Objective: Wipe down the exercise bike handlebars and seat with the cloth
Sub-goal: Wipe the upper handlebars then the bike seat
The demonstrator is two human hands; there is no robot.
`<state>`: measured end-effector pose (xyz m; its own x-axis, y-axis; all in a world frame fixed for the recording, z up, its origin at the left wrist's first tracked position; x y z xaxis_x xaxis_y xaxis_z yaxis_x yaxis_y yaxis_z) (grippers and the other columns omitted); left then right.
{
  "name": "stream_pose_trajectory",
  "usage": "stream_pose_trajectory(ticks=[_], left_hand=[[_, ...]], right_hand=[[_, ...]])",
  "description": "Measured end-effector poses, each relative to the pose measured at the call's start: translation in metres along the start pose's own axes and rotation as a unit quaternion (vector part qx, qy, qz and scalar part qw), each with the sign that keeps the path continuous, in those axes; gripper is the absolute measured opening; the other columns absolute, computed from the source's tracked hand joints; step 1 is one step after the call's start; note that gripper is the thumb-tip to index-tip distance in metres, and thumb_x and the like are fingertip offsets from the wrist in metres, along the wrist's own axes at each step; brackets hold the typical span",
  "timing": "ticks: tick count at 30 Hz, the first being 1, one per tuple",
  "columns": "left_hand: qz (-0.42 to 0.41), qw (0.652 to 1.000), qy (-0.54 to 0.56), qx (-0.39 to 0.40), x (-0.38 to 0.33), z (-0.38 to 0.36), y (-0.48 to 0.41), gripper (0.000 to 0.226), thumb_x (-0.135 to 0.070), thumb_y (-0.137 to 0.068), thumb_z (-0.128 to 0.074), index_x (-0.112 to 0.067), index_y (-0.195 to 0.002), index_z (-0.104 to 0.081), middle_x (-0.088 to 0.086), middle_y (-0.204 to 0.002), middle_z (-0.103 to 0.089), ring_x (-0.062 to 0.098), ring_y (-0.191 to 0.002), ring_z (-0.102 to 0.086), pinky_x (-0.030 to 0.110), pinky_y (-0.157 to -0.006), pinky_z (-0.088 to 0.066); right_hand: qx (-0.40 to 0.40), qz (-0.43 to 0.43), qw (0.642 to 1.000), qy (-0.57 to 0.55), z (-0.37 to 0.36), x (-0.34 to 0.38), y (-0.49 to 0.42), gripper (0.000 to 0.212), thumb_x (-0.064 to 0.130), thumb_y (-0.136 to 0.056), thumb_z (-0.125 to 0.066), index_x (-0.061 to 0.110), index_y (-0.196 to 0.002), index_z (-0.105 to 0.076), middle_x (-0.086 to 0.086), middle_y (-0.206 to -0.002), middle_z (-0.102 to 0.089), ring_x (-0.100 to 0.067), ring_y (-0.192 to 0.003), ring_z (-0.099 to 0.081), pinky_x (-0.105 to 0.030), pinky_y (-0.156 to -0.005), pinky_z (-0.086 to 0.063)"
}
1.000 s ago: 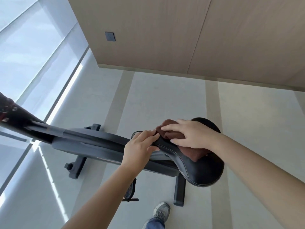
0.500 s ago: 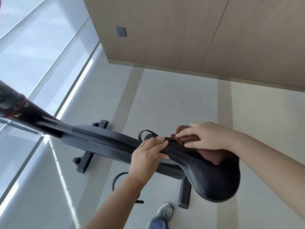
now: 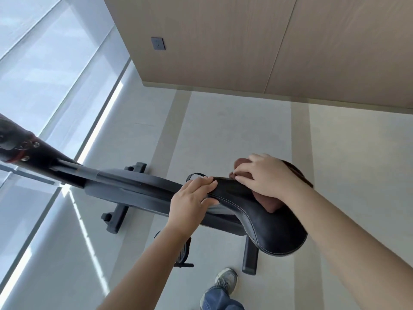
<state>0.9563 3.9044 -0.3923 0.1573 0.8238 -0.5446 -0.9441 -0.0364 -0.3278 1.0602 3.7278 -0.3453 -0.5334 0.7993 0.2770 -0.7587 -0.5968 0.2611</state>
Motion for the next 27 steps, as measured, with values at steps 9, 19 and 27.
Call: stream_pose_trajectory(ticks=[9,19,27], left_hand=[[0.053,0.997,0.023,0.045,-0.004,0.008,-0.005,0.037,-0.013,-0.061,-0.082,-0.017,-0.096,-0.071,-0.008,-0.1,-0.068,0.01,-0.088,-0.064,0.01,-0.076,-0.037],[0.098,0.99,0.051,0.086,-0.007,0.01,-0.003,0.036,-0.02,-0.071,-0.075,-0.023,-0.105,-0.066,-0.015,-0.11,-0.062,0.009,-0.101,-0.057,0.022,-0.077,-0.041],[0.094,0.987,0.07,0.111,-0.006,0.013,-0.003,0.037,-0.021,-0.075,-0.072,-0.021,-0.111,-0.063,-0.013,-0.114,-0.059,0.011,-0.106,-0.052,0.021,-0.073,-0.039]], right_hand=[[-0.197,-0.039,0.98,-0.01,-0.023,0.021,0.06,0.021,0.037,-0.083,-0.057,0.027,-0.098,-0.068,-0.008,-0.098,-0.059,-0.032,-0.097,-0.055,-0.042,-0.072,-0.05],[-0.122,-0.251,0.96,0.012,-0.034,0.046,0.053,0.037,0.041,-0.093,-0.039,0.031,-0.127,-0.047,-0.012,-0.141,-0.034,-0.042,-0.133,-0.019,-0.062,-0.098,-0.032],[-0.169,-0.253,0.952,0.028,-0.037,0.06,0.079,0.044,0.044,-0.088,-0.047,0.035,-0.131,-0.044,-0.011,-0.137,-0.038,-0.038,-0.127,-0.031,-0.056,-0.098,-0.036]])
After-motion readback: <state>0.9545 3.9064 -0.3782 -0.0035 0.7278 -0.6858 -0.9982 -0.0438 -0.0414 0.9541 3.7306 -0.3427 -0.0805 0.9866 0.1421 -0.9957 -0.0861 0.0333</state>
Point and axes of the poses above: each hand's wrist, its own y-axis away from the middle knuckle, its own z-axis out of the back of the hand, x = y × z, the point moved 1 cm from there along -y, towards the middle knuckle
